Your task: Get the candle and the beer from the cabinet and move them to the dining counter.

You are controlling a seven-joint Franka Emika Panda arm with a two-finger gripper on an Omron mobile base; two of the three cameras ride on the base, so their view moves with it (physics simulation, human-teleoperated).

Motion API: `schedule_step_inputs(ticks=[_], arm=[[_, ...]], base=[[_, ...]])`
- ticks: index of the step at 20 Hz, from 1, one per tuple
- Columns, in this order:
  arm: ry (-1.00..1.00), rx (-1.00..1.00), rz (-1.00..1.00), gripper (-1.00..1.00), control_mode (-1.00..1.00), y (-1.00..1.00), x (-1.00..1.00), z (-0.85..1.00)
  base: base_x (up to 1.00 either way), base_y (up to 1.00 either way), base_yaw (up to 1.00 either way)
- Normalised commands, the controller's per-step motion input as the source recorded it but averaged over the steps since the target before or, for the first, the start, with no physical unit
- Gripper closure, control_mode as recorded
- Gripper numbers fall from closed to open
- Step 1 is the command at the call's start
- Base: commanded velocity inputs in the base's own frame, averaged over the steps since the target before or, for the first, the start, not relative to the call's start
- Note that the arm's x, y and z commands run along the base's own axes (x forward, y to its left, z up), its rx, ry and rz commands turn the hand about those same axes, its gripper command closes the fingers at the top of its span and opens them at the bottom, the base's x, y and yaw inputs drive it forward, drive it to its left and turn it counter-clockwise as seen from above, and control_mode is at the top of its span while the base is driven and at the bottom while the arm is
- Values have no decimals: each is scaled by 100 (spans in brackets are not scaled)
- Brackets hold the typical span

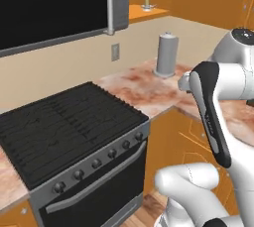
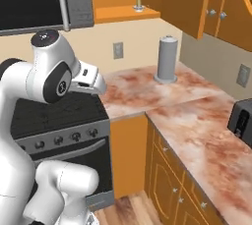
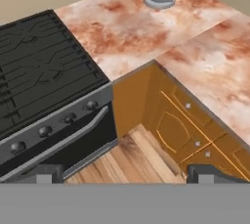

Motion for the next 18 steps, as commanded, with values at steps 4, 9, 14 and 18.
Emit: schedule_step_inputs(ticks=[4, 9, 14, 18], arm=[[0, 0, 0, -100, 100, 0, 0, 0], [0, 0, 0, -100, 100, 0, 0, 0], [0, 0, 0, -100, 100, 0, 0, 0], [0, 0, 0, -100, 100, 0, 0, 0]], base=[[80, -7, 21], [74, -17, 1], [72, -16, 10], [69, -17, 13]])
